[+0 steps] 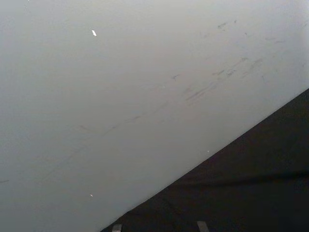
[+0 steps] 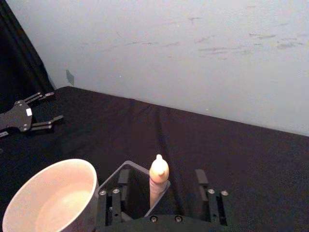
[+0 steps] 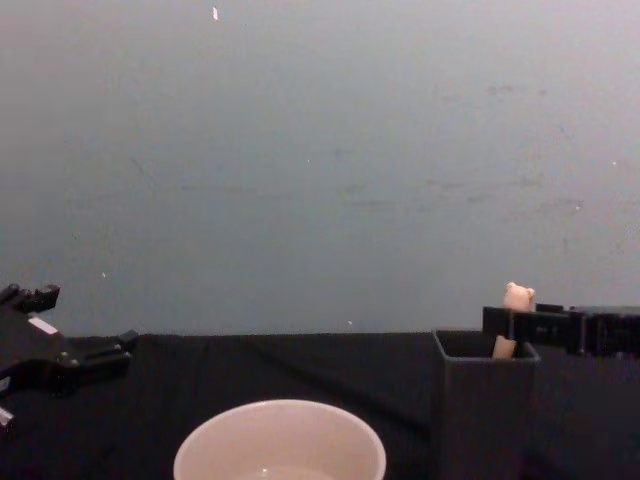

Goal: Pick up the stirring spoon with one hand, stir inside the cup, then place it back in its original position.

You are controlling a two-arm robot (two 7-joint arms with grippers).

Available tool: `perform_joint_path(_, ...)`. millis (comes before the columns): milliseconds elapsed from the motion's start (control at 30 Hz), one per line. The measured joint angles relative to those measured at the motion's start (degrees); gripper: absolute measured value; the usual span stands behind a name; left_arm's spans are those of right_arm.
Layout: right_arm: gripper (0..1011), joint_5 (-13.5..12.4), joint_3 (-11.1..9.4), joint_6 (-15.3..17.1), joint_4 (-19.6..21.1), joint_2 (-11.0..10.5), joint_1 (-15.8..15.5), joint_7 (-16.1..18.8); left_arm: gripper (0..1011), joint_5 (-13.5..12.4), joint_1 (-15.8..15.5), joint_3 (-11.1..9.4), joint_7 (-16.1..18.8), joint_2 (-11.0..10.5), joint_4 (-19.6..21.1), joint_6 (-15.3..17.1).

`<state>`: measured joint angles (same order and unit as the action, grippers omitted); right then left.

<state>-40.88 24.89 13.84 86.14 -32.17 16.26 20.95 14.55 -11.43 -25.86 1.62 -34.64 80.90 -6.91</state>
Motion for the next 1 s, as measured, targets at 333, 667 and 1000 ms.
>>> perform_joint_path(333, 1002, -0.06, 0.0, -0.03, 0.0, 0.0, 0.0, 0.0, 1001, 0.0, 0.0, 0.0, 0.0, 0.0, 0.0, 0.0)
perform_joint_path(667, 1002, 0.35, -0.57, -0.11, 0.34, 0.27, -0.01, -0.17, 1001, 0.0, 0.0, 0.0, 0.0, 0.0, 0.0, 0.0)
perform_joint_path(1000, 1002, -2.04, -5.55, -1.72, 3.25, 2.72, -0.99, -4.6, 1002, 0.0, 0.0, 0.0, 0.0, 0.0, 0.0, 0.0)
